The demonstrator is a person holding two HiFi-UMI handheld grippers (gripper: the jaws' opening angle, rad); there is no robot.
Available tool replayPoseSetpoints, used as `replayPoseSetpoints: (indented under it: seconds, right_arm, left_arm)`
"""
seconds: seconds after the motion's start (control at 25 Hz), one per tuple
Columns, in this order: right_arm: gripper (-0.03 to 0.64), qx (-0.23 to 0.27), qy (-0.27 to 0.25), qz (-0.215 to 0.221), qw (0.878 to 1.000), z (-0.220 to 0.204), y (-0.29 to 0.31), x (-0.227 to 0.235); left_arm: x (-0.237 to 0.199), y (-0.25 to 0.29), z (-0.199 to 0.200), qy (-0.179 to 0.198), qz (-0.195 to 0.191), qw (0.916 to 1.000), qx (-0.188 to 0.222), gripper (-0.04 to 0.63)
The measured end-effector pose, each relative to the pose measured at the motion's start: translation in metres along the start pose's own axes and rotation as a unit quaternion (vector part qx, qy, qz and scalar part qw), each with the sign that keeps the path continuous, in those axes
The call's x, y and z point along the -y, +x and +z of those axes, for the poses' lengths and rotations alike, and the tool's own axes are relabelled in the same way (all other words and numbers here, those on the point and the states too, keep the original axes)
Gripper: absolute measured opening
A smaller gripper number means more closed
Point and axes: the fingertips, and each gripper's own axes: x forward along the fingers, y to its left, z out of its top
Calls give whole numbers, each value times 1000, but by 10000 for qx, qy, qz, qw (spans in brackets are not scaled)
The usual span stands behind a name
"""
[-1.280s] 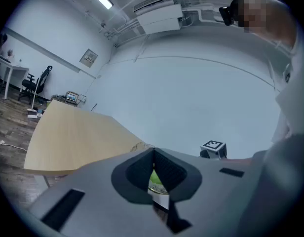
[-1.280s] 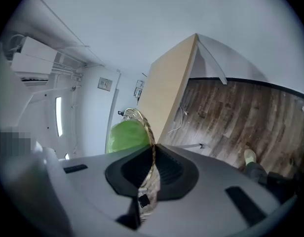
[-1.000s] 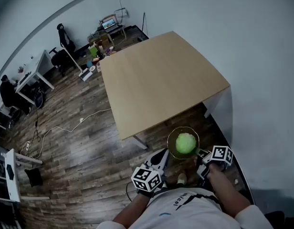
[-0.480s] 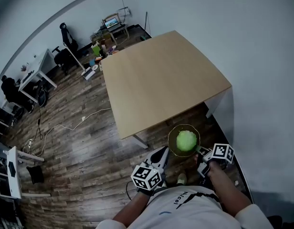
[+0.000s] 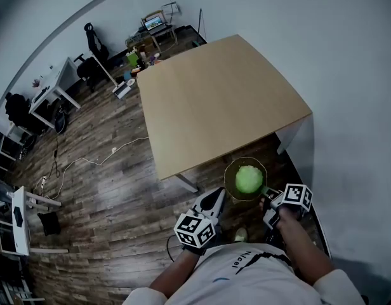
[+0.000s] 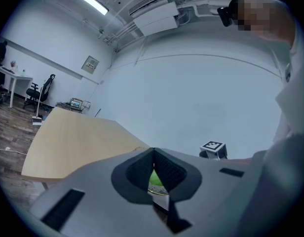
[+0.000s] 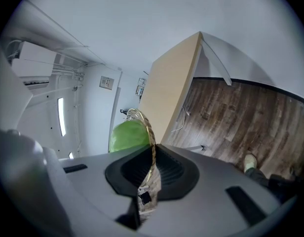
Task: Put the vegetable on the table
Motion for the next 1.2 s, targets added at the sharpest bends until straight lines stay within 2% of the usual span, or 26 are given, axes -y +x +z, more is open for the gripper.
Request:
replayPoseSetpoints:
  seconds: [0.36,0.52,0.72,1.04,1.2]
  right_arm:
    - [32,-43,48,15,10000,26,36,-10]
    - [32,-64,83,22,9999,46,72,-19]
    - [32,-11,125,55,9999,76,123,-43]
    - [34,222,237,-37,9995,127,192,-65]
    - [34,238,308,-185,9991,145,212,-63]
  left_arm:
    - [-33,27,18,-1,94,9999,53,12]
    - [-67,51,29,-4,89,9999,59,12]
    - [-118,82,61,98,28,9999,103,12]
    - [-188,135,94,124,-232,9997,0,12]
    - [-207,152,99,-62,-260,9996,-73,12]
